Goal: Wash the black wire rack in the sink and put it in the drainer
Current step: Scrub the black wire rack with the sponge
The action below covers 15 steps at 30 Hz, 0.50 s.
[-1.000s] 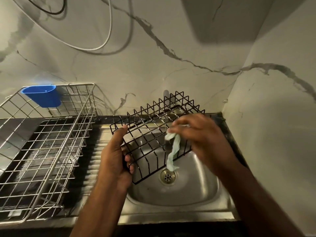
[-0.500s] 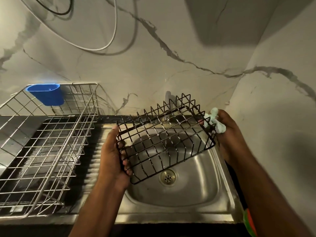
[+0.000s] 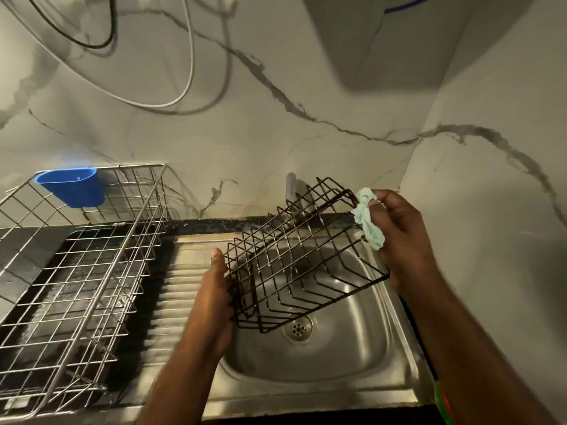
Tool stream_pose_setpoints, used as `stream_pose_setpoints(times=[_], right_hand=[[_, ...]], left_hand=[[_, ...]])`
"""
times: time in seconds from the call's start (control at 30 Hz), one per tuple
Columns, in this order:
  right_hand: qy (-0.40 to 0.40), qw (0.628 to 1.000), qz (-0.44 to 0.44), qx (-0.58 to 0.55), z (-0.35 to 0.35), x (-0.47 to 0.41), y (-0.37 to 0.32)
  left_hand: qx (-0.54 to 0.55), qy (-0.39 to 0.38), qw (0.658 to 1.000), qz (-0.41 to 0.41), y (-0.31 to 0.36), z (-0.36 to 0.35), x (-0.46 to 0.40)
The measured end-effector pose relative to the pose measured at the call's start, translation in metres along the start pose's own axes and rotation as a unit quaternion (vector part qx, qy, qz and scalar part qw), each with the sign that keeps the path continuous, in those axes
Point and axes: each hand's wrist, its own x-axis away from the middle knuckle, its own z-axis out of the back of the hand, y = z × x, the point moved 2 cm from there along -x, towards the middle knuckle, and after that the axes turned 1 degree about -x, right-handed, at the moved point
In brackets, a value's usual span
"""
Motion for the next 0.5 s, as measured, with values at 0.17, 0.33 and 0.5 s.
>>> stream_pose_setpoints(times=[0.17, 0.33, 0.5], right_hand=[[-0.027, 0.989, 0.031, 0.14, -0.012, 0.005, 0.004], [-0.022, 0.955, 0.058, 0.289, -0.028, 0.015, 0.013], [-0.025, 0.937, 0.046, 0.345, -0.036, 0.017, 0.016]], left_hand=[[-0.209, 0.004, 0.939, -0.273, 0.011, -0.009, 0.013], [-0.393, -0.048, 0.791, -0.466, 0.022, -0.044, 0.039], [-0.409, -0.037, 0.731, -0.545, 0.004, -0.054, 0.051]])
